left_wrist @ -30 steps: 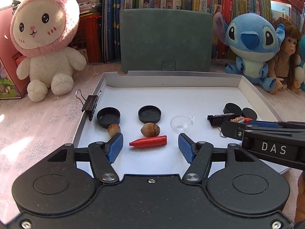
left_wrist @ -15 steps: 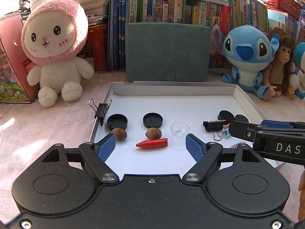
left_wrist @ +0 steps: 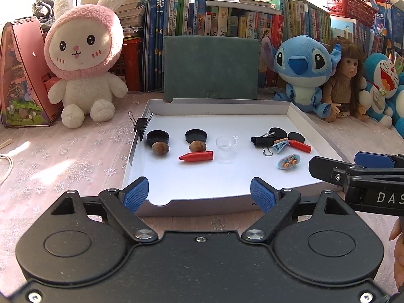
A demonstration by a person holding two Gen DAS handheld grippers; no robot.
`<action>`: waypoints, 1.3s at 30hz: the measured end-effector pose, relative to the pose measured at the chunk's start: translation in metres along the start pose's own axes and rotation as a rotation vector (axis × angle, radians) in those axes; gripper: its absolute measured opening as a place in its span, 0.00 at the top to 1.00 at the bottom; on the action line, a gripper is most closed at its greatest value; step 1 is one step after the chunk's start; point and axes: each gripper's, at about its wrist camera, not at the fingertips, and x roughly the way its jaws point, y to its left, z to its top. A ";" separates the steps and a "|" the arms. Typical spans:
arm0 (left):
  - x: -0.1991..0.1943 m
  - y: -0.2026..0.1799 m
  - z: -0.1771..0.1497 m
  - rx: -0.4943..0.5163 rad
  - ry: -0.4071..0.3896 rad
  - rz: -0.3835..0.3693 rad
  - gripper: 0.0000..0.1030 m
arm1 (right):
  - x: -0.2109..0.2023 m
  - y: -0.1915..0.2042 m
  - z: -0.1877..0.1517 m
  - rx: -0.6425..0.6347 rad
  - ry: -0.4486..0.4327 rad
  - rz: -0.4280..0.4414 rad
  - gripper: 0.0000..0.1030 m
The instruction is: Organize rigid objects
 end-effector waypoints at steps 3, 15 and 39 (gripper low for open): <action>-0.003 0.000 -0.012 0.009 -0.003 0.006 0.15 | -0.003 0.006 -0.012 -0.036 0.006 -0.003 0.00; 0.010 0.009 -0.043 0.008 0.042 0.055 0.13 | 0.013 0.012 -0.043 -0.079 0.095 -0.055 0.00; 0.020 0.012 -0.041 -0.004 0.060 0.082 0.00 | 0.022 0.017 -0.047 -0.112 0.141 -0.085 0.00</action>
